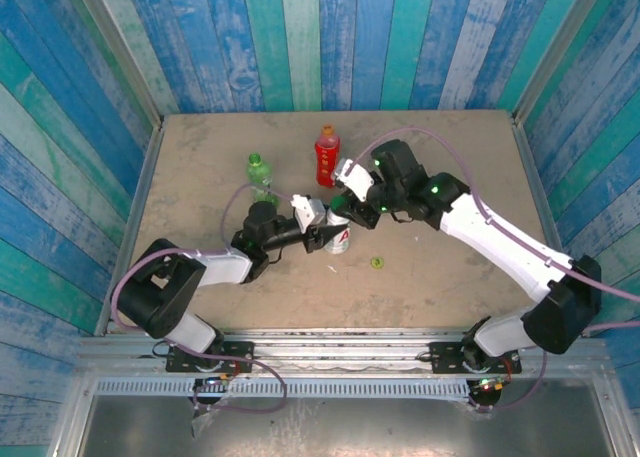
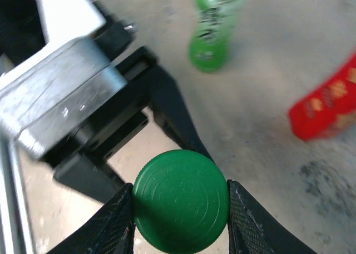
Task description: Screw on the bottle caps
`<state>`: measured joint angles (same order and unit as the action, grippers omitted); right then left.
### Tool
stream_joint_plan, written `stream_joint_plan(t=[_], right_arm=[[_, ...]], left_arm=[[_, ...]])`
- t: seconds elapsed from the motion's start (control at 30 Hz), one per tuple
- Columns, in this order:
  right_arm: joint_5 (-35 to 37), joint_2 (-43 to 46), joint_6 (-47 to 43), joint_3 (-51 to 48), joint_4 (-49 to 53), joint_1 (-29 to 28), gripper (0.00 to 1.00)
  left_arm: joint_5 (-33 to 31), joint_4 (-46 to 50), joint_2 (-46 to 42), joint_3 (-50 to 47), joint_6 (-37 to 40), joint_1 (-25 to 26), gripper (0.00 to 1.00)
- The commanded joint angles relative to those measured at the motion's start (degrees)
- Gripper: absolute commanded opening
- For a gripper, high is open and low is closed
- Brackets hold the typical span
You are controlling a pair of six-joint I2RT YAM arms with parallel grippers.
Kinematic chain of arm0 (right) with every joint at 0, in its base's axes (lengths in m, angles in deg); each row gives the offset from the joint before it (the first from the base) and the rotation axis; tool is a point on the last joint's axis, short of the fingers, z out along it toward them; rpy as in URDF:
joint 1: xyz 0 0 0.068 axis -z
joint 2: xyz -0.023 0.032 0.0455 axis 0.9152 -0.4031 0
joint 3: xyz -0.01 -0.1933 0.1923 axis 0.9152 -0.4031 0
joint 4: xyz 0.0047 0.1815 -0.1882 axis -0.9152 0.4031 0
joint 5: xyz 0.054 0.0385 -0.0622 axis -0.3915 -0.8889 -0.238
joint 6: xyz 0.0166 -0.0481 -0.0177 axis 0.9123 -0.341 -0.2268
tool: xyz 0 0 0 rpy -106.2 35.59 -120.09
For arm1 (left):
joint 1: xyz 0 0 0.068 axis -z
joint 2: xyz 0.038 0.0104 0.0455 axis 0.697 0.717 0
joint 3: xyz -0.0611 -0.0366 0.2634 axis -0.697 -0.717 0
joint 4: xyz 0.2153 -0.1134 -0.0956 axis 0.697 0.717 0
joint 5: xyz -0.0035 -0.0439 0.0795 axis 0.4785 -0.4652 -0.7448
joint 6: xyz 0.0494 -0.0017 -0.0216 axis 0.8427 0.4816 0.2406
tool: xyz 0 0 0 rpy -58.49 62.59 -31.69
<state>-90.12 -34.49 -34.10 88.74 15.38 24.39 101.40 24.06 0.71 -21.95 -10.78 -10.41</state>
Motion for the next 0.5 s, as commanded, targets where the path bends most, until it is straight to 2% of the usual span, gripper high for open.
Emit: stream_joint_plan(t=[0.0, 0.03, 0.1, 0.23, 0.37, 0.47], right_arm=[[16.1, 0.0, 22.7, -3.6, -3.2, -4.6, 0.18], [18.5, 0.1, 25.6, -3.7, -2.7, -4.8, 0.18], [19.2, 0.6, 25.6, -4.1, -2.6, -5.0, 0.23], [15.5, 3.6, 17.0, -5.1, -2.7, -4.9, 0.37], [5.4, 9.2, 2.4, -8.6, -2.8, -4.7, 0.56], [0.7, 14.4, -8.4, -11.6, -2.5, -4.5, 0.63]], left_arm=[[-13.6, -3.7, 0.3, 5.5, 1.8, 1.6, 0.51], [-15.4, -4.1, 0.7, 5.7, 1.8, 1.7, 0.51], [-15.9, -5.6, 0.6, 5.0, 1.1, 1.8, 0.51], [-13.0, -5.2, -1.3, 3.4, 1.2, 1.6, 0.51], [-2.5, -5.2, -2.3, 2.0, -2.0, -0.5, 0.51], [6.4, -3.1, -3.6, 1.0, 0.2, -1.0, 0.53]])
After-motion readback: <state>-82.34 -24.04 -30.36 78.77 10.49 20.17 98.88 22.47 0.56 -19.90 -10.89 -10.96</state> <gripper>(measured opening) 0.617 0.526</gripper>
